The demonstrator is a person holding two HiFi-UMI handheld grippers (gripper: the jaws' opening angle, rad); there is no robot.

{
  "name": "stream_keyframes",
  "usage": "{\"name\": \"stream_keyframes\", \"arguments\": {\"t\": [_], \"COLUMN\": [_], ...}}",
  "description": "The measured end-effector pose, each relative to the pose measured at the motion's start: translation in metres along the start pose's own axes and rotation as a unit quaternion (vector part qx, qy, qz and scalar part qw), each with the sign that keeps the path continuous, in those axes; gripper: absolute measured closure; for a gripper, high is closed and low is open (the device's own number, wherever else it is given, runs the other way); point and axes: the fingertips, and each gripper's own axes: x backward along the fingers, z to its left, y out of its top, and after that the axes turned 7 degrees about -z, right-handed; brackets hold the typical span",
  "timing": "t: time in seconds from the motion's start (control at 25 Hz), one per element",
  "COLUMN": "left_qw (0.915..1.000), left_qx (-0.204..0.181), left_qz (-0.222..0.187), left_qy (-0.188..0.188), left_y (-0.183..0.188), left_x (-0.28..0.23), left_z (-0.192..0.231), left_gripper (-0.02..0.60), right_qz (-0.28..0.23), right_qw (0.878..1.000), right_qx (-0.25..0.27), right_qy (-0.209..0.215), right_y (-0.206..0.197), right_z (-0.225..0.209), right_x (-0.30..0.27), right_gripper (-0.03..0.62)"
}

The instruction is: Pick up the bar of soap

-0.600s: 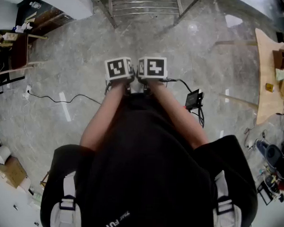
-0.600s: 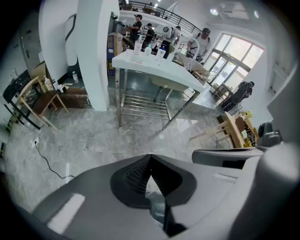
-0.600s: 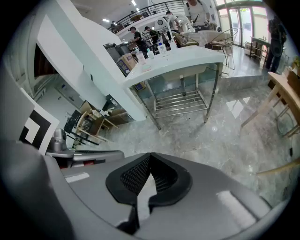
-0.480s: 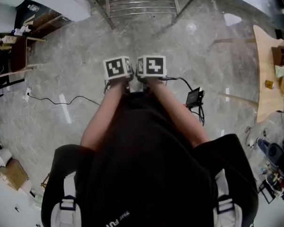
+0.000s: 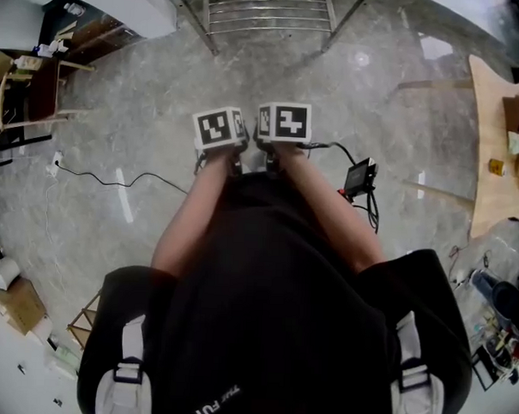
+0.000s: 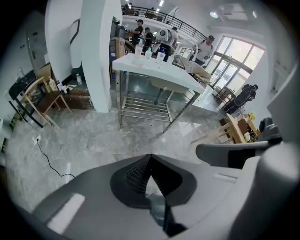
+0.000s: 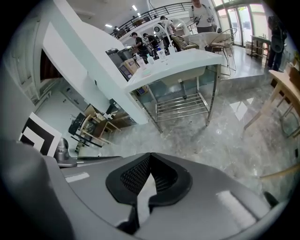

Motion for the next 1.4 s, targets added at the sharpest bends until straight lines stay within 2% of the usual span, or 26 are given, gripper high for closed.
{"name": "stream_keyframes", "arguments": {"t": [0.24, 0.48, 0.72, 1.04, 1.4], "left_qw": [0.9998, 0.9998, 0.9997, 0.9996, 0.9996], "left_qx": [0.015, 0.0, 0.013, 0.011, 0.013], "left_qz": [-0.01, -0.015, -0.014, -0.025, -0.017], "left_qy": [0.001, 0.01, -0.014, -0.006, -0.019], "left_y": [0.002, 0.002, -0.001, 0.011, 0.04], "left_x": [0.003, 0.009, 0.016, 0.006, -0.016], "left_z": [-0.007, -0.009, -0.029, -0.016, -0.021], "left_gripper": [0.584, 0.584, 0.584, 0.584, 0.584], "right_qz": [0.0, -0.007, -0.017, -0.02, -0.017], "right_qw": [1.0, 1.0, 1.0, 1.0, 1.0], "right_qx": [0.011, 0.011, 0.001, -0.007, -0.015], "right_qy": [0.01, 0.01, 0.017, 0.015, 0.0], "right_y": [0.0, 0.003, 0.006, 0.015, 0.041], "right_z": [-0.004, -0.004, -0.007, -0.006, -0.017], "right_x": [0.001, 0.006, 0.013, 0.005, -0.015], "right_gripper": [0.58, 0.58, 0.58, 0.58, 0.58]}}
